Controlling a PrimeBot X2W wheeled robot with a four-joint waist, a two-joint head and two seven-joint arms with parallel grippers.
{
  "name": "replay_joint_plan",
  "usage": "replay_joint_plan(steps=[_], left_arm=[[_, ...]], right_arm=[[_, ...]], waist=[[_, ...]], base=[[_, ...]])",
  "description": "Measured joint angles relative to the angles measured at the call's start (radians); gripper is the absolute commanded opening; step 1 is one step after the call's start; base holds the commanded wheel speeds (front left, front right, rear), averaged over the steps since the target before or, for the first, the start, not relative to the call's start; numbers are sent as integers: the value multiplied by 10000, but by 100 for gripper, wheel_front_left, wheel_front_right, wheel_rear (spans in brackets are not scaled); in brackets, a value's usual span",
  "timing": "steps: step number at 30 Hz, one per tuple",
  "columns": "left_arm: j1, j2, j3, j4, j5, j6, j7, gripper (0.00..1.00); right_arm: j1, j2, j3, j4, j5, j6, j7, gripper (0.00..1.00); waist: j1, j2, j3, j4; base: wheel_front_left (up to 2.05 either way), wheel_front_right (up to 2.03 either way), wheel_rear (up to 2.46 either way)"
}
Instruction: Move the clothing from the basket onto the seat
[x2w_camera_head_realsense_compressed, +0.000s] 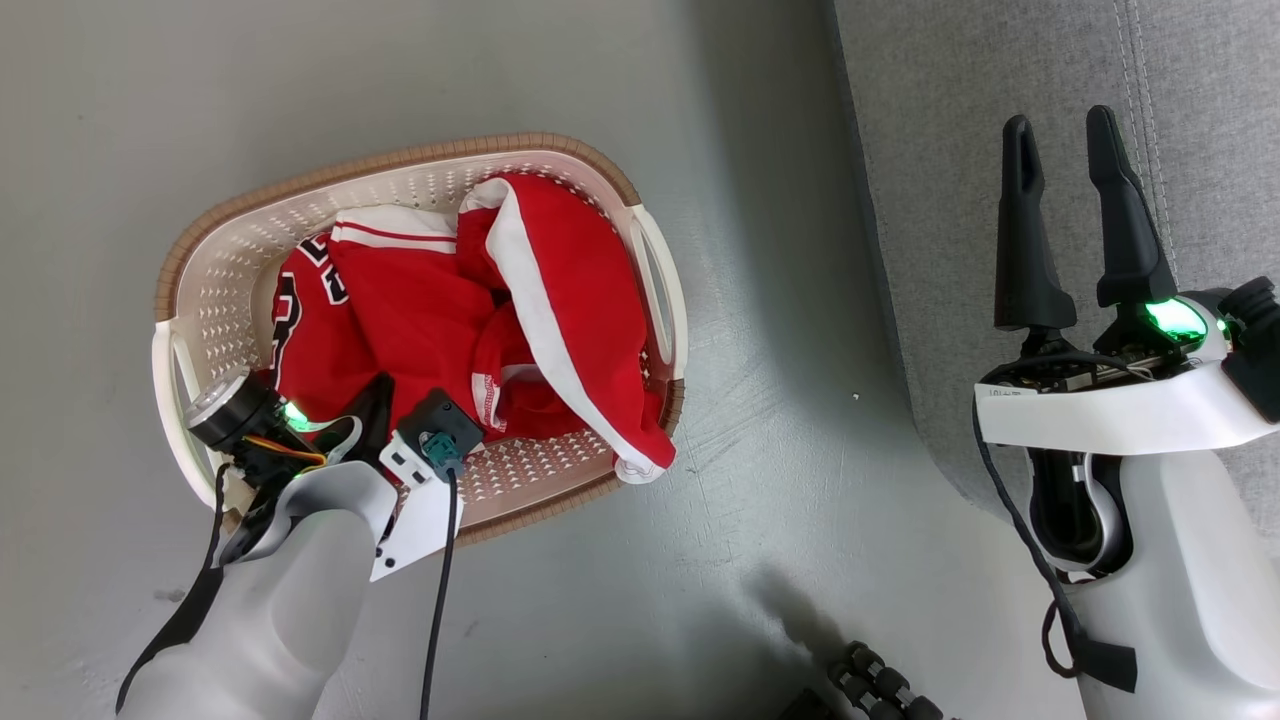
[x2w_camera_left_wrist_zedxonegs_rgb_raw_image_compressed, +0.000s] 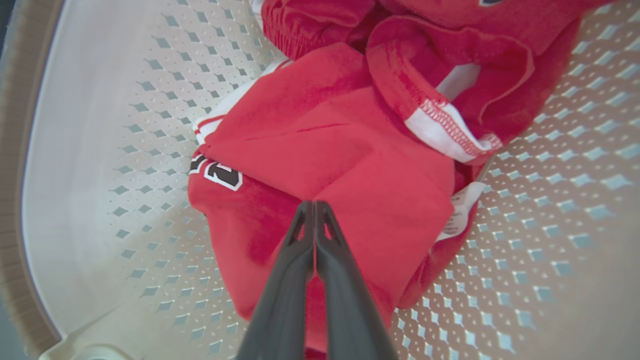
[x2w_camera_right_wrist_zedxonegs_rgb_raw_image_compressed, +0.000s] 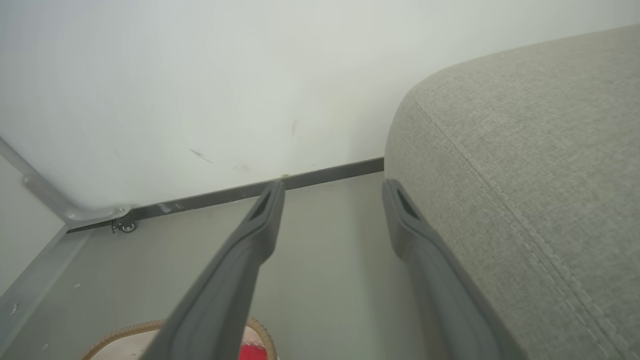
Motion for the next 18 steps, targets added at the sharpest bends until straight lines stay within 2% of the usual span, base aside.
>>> replay_joint_plan(steps=[11, 18], left_arm=[[-164, -322, 232, -232, -230, 364, -435, 0], [-164, -255, 545, -366, -550, 587, -895, 0]], right_arm=[[-134, 0, -75, 25, 71, 0, 0, 100], [-133, -2, -105, 65, 155, 0, 0, 100]], waist=[[0, 0, -119, 61], [0, 0, -279, 156]], base=[[0, 0, 0], [0, 0, 0]])
